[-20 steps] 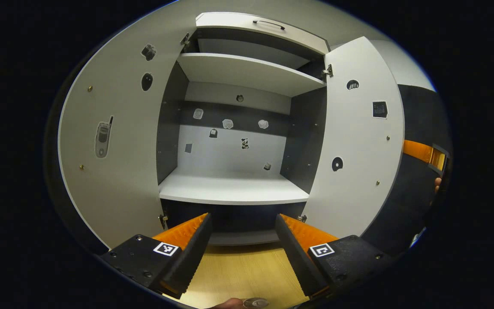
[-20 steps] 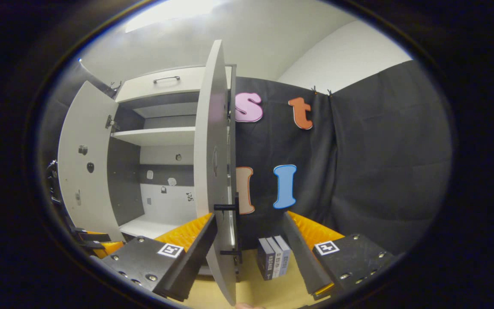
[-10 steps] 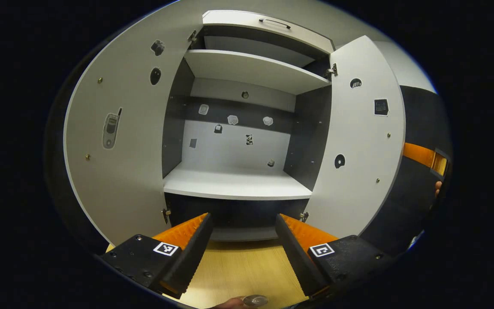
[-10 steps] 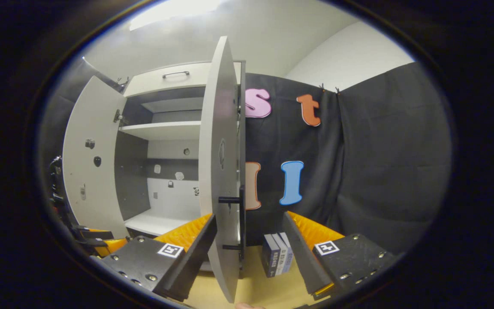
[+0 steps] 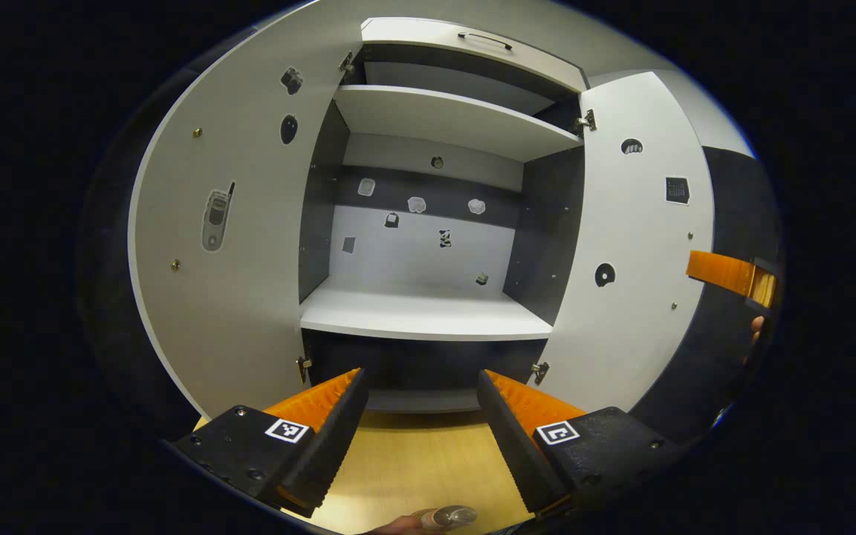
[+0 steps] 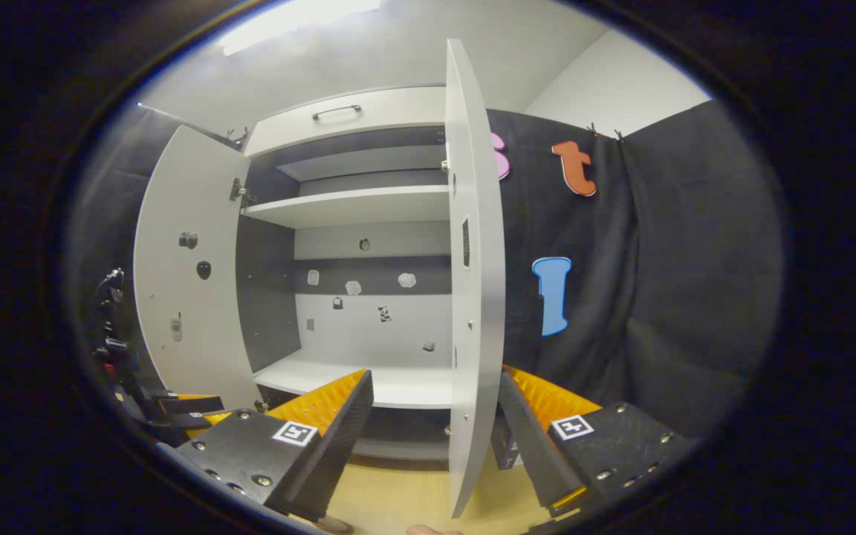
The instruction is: Grasp the bottle in the cabinet with the left hand and place it on the coaster, then close the right door with the right hand and the left door with the left hand.
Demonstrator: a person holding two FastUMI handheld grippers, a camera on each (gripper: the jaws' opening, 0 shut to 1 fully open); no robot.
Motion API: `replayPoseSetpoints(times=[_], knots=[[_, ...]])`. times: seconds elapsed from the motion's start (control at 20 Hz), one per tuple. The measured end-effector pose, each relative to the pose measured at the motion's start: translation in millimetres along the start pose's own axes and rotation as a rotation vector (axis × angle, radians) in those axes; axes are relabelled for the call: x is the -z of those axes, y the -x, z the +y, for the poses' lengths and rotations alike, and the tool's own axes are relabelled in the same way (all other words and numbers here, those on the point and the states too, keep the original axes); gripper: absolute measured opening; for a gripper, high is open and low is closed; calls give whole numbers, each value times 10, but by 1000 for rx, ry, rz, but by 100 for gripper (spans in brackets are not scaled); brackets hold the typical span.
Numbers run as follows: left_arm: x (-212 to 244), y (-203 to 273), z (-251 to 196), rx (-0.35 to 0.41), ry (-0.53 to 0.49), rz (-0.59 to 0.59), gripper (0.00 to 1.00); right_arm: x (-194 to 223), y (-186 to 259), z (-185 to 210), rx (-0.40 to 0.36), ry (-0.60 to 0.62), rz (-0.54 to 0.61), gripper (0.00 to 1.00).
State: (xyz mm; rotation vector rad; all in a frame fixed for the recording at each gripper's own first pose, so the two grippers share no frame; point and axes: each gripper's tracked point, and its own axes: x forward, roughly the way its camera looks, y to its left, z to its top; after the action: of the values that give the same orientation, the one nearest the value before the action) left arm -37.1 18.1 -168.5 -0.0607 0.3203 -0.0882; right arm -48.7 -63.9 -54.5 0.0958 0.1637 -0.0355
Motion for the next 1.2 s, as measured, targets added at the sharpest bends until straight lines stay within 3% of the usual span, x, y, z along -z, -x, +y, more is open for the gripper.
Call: replayPoseSetpoints(times=[0.2, 0.25, 0.3, 0.6, 1.1, 1.15, 1.2], knots=[[-22, -17, -100, 29, 5, -8, 95, 5, 25, 188, -34, 53, 15, 99], [-27, -13, -116, 32, -1, -10, 95, 12, 26, 278, -55, 50, 17, 94], [-34, -10, -135, 34, -5, -13, 95, 11, 20, 361, -77, 44, 16, 99], [-125, 70, -43, 18, -1, -31, 95, 27, -16, 802, -181, 44, 17, 99], [-188, 469, 567, -151, 48, -73, 95, 95, -204, 1392, -358, 6, 42, 99], [-192, 509, 631, -171, 49, -74, 95, 131, -209, 1464, -383, -4, 55, 94], [-194, 552, 693, -192, 50, -76, 95, 169, -213, 1535, -407, -14, 70, 99]])
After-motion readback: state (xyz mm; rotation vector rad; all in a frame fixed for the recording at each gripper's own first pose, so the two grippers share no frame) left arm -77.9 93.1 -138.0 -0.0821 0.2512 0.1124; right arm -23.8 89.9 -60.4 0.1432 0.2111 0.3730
